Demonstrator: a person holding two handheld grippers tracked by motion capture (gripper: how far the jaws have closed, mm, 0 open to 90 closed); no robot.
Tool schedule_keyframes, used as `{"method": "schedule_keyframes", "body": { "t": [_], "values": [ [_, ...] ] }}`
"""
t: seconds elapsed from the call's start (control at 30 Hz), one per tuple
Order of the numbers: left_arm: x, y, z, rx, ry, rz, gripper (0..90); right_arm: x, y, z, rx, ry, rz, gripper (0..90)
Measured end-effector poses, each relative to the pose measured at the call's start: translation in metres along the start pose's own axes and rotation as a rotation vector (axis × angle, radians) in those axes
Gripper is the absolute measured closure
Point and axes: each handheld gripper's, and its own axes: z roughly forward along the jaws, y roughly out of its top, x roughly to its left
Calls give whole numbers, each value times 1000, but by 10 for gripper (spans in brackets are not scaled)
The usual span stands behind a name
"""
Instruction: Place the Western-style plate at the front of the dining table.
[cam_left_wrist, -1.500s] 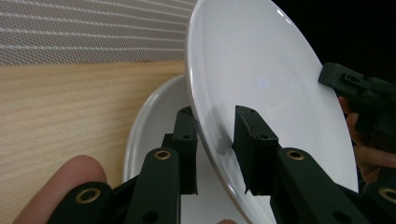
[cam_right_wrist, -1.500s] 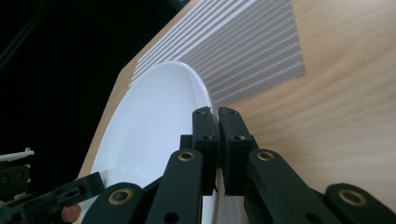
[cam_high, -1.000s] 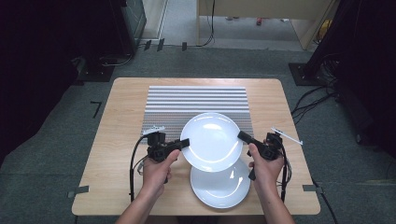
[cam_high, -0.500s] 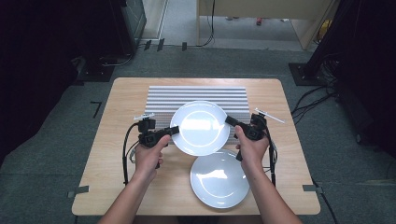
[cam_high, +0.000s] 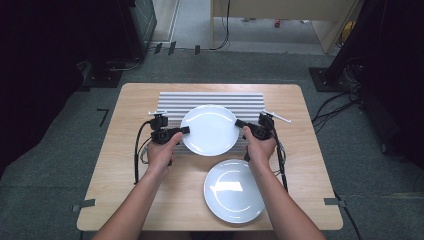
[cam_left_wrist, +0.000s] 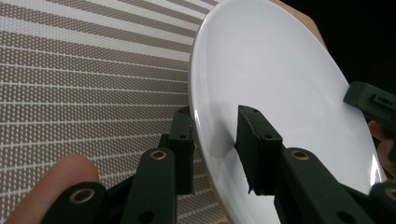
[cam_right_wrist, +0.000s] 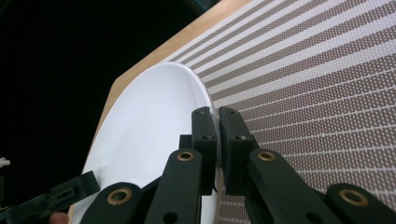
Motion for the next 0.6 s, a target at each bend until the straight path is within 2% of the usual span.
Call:
{"method": "schedule_keyframes", "body": {
  "t": [0.07,0.17,0.23,0.37,0.47,0.6],
  "values": [
    [3,5,7,-2,16,-19,686,-2,1,8,-3,-9,16,859],
    [6,10,16,13,34,-25,688,-9,1,18,0,-14,53,859],
    [8,13,23,24,40,-38,687,-12,2,24,3,-41,48,857],
    [13,20,35,21,56,-69,684,-14,5,32,-14,-54,56,858],
    [14,28,42,16,73,-75,686,-14,6,37,-21,-56,62,860],
    [11,35,53,34,99,-64,694,-24,7,44,-19,-65,109,856]
  ]
}}
